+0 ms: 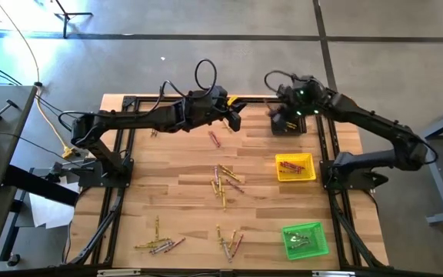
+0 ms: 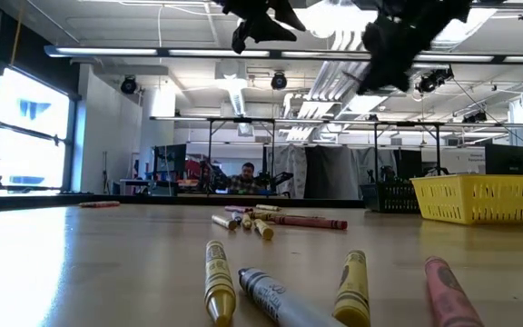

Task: Sort crayons
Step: Put the red crayon into the yellow bin

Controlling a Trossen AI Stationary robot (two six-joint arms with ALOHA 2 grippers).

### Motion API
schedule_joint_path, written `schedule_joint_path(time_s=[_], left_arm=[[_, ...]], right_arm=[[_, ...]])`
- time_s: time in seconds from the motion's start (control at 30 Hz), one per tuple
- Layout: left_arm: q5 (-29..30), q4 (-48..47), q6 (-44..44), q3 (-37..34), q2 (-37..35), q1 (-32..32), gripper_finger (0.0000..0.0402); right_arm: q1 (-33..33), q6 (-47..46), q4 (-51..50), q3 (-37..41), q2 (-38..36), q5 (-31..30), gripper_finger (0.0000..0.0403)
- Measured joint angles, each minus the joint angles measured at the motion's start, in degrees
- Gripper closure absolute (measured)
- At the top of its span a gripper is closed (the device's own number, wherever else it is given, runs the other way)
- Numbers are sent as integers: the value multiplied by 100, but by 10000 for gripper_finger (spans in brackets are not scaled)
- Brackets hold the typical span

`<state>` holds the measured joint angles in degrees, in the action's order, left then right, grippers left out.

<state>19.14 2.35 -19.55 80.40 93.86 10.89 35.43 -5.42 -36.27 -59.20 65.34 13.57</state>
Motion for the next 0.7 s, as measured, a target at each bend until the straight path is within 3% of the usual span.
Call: schedule_joint_path(time_s=[0.17, 0.27, 0.7], left_arm=[[-4, 6, 32, 0, -2, 93, 300], [-9, 4, 30, 0, -2, 160, 302], [-81, -450, 520, -3, -39, 224, 302]], right_arm=[[115, 628, -3327, 2, -85, 284, 390], [-92, 793, -4356, 2, -89, 315, 390], [-1172, 539, -3886, 2, 389, 316, 388]])
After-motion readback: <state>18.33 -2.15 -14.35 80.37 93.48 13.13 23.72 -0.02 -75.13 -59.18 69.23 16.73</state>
